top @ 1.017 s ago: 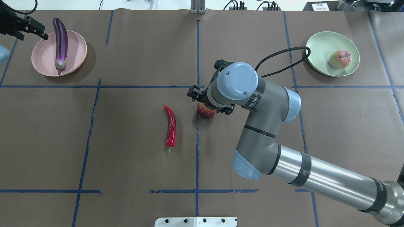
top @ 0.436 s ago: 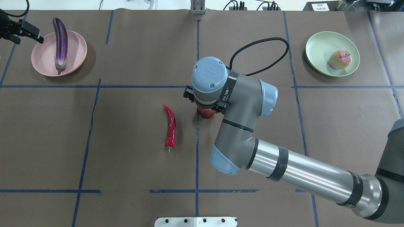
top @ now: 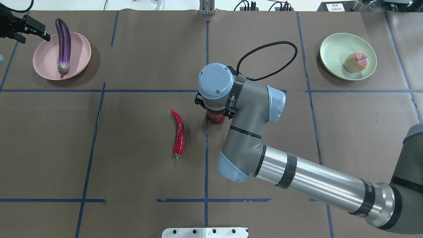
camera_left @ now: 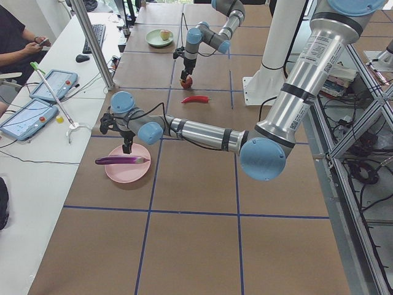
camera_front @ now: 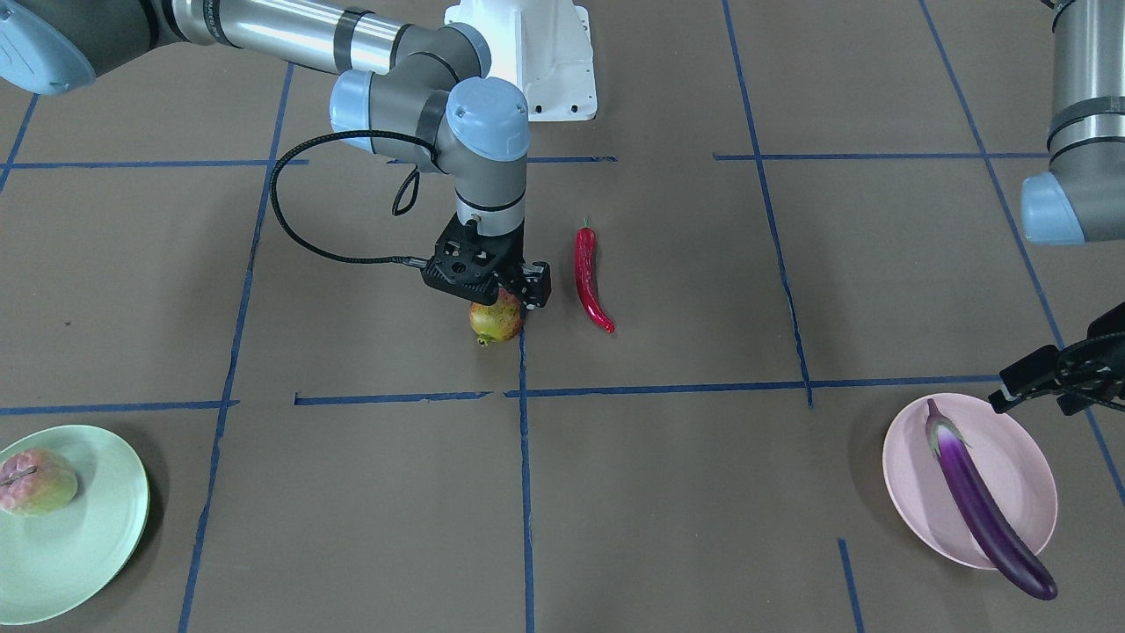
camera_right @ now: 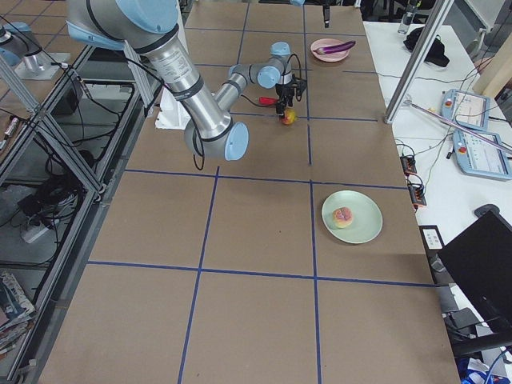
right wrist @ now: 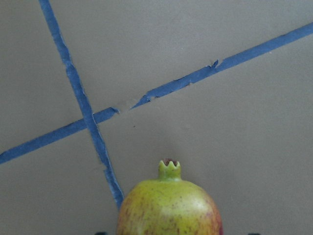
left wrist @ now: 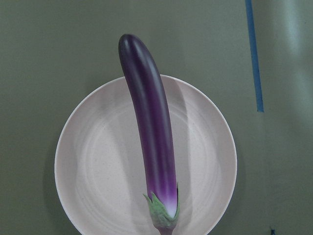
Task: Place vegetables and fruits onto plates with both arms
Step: 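Lift the pomegranate with the right gripper while the left gripper reaches for the red chili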
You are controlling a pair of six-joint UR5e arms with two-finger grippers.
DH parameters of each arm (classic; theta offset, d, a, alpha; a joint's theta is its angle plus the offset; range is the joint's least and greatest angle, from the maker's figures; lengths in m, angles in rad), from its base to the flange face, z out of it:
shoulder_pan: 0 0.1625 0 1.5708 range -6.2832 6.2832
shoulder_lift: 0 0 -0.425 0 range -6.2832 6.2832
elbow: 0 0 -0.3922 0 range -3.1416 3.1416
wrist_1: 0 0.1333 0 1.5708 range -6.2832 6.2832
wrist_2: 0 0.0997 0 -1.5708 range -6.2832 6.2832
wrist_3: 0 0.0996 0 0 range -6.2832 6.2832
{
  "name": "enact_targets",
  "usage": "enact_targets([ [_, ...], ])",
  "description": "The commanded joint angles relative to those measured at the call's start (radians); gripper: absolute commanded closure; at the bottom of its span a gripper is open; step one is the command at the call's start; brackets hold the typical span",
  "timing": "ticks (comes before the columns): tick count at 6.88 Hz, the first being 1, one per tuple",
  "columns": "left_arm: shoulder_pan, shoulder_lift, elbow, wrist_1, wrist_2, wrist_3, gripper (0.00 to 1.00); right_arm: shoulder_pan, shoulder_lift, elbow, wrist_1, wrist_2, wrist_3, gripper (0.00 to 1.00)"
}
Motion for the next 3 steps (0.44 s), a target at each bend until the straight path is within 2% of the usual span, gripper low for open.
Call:
enact_targets([
  [1,0.099,0.013,-0.115,0.0,0.006,-0.196,0.0,-0.001,-0.002,-0.007,0.02,-0.004,-0.001,0.0],
  [2,0.21,0.009,-0.167,-0.001,0.023,-0.3,0.0,-0.001,0.0,-0.055,0.076,-0.004,0.005,0.0],
  [3,0.306,0.004,-0.216,-0.001,0.089,-0.376,0.0,-0.001,-0.003,-0.071,0.12,-0.004,0.011,0.06],
])
